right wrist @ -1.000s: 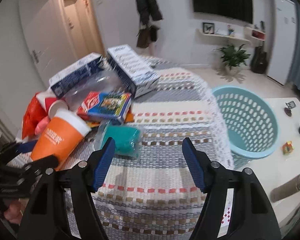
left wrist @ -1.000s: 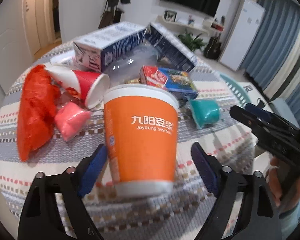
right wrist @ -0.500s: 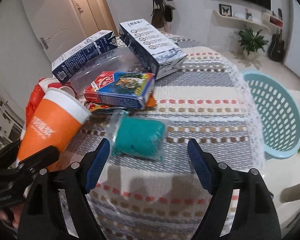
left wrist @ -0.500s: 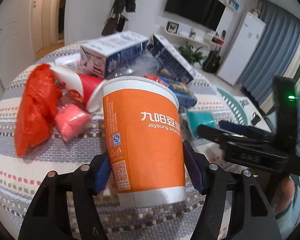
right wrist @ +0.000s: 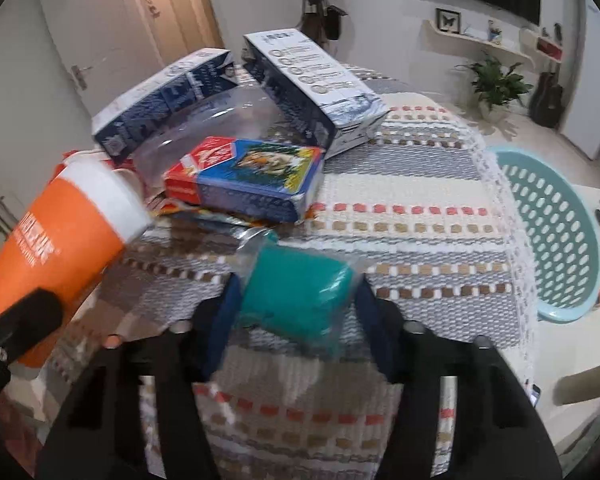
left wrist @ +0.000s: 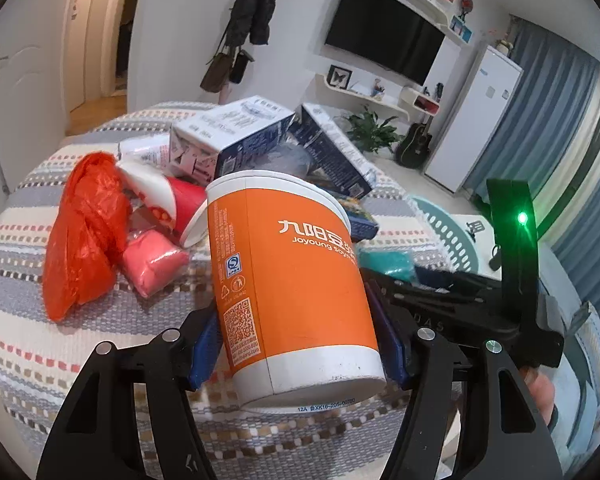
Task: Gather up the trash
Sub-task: 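Grasp the orange paper cup with the left tool while the right tool grasps the teal bagged item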
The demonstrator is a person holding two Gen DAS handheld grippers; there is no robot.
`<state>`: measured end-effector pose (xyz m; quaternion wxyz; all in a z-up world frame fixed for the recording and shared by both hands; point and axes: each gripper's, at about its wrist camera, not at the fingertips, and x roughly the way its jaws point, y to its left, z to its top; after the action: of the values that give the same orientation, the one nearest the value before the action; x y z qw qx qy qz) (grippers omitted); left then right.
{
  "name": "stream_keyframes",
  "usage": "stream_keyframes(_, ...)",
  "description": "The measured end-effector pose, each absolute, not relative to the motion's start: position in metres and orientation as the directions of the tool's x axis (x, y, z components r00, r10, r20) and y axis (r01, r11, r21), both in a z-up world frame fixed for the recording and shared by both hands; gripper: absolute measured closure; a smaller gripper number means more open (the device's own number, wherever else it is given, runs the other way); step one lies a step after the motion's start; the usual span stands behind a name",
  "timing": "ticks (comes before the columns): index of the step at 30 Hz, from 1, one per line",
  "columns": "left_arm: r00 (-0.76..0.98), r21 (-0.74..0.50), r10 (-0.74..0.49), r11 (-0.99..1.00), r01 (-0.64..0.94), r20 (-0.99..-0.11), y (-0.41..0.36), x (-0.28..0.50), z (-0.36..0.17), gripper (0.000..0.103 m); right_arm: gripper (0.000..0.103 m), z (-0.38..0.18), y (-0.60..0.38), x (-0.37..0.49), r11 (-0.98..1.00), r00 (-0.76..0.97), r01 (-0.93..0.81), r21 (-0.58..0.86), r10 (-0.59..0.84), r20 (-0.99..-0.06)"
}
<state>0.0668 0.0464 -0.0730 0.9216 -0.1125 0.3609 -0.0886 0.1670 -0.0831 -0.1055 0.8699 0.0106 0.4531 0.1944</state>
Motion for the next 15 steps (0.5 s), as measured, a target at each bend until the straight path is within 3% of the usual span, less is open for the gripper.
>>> stream_keyframes(4,0.761,-0.276,-0.259,0.955,0.109,-0.595,0.044,0.058,-0.055,0.041,0.060,-0.102,-0.084,0.159,0.931,0.549,-0.335,0.143,0.316,-0.774)
stream_keyframes(15,0.829,-0.217,-0.236,0.966,0.142,-0.507,0.031,0.054,-0.011,0.041,0.061,-0.059,-0.118,0.152,0.931,0.632,-0.306,0.197,0.354,-0.689)
